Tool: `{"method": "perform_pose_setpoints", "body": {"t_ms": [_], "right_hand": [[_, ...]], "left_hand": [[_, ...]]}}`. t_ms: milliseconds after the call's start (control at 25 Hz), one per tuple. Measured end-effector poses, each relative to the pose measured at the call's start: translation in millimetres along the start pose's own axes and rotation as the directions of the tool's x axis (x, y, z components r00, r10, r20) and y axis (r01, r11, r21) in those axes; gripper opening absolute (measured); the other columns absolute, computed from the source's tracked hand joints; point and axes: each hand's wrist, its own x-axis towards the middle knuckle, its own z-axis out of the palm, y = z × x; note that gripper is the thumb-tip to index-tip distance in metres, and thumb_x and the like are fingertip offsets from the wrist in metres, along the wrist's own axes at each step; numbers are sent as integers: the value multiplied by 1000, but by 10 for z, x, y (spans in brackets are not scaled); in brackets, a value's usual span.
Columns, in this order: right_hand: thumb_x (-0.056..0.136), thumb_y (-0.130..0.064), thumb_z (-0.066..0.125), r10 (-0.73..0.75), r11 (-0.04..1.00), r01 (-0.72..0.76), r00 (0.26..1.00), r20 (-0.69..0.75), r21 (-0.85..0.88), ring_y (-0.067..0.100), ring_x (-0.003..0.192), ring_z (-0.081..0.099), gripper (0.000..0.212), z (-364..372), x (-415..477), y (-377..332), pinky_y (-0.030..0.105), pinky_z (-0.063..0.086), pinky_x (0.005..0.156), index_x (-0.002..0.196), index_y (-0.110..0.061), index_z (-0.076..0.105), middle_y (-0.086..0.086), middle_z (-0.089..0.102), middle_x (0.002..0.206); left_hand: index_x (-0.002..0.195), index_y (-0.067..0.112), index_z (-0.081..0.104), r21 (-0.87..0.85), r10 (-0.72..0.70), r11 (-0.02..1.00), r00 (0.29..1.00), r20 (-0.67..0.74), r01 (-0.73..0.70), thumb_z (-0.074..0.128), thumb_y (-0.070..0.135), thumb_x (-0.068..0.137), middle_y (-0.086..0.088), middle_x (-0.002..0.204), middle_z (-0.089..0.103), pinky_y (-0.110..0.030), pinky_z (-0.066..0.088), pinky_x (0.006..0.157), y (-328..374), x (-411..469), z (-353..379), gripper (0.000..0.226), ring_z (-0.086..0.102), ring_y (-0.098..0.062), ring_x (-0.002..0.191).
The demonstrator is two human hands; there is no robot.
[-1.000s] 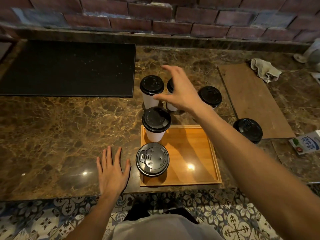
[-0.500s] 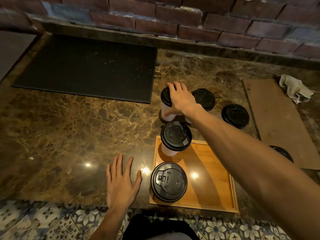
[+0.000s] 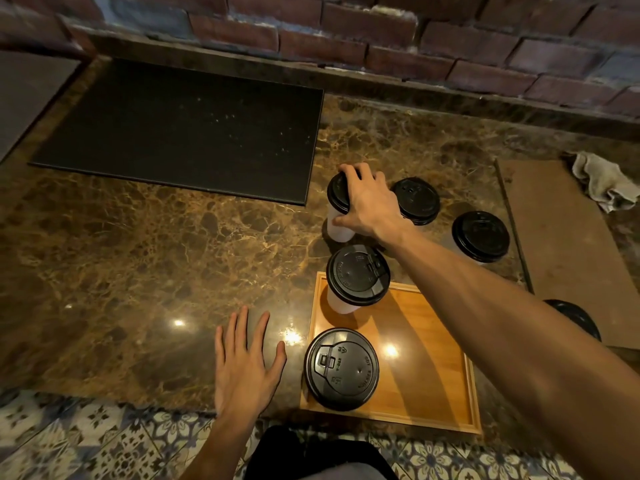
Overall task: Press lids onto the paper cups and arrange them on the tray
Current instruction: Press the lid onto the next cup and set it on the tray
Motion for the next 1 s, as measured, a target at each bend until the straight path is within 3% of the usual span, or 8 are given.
{"method": "perform_pose_setpoints", "body": {"t_ms": [440, 720, 880, 1000], "right_hand": [[68, -43, 84, -101, 994, 106, 985, -142, 23, 32, 129, 40, 98, -1132, -379, -150, 47, 44, 98, 147, -22, 29, 4, 36, 147], [66, -59, 79, -125, 992, 125, 960, -252, -15, 26, 130, 44, 105, -1951, -1240, -145, 46, 43, 100, 151, -27, 26, -2, 38, 148], [65, -62, 78, -108, 993, 120, 945, -307, 22, 22, 135, 42, 108, -2181, -1816, -102, 50, 42, 105, 153, -29, 25, -7, 39, 150], [64, -60, 79, -71, 994, 93, 940, -334, 49, 19, 136, 41, 109, -2183, -2237, -92, 48, 41, 107, 153, -31, 24, -9, 39, 151]], "left_hand": [[139, 18, 47, -51, -6, 999, 1000, -13, 6, 21, 55, 88, -13, 152, 32, -46, 11, 116, 63, -39, -92, 69, 24, -29, 142], [138, 20, 48, -87, -14, 996, 1000, -7, 14, 15, 61, 82, -12, 151, 34, -47, 16, 116, 76, -68, -121, 77, 24, -28, 142], [139, 21, 45, -109, -13, 994, 1000, -16, 11, 12, 64, 79, -11, 152, 32, -43, 9, 116, 105, -97, -129, 81, 21, -27, 143], [142, 23, 40, -95, -21, 995, 1000, -21, 19, 24, 61, 85, -9, 155, 28, -42, 7, 117, 99, -114, -114, 70, 17, -26, 145]]}}
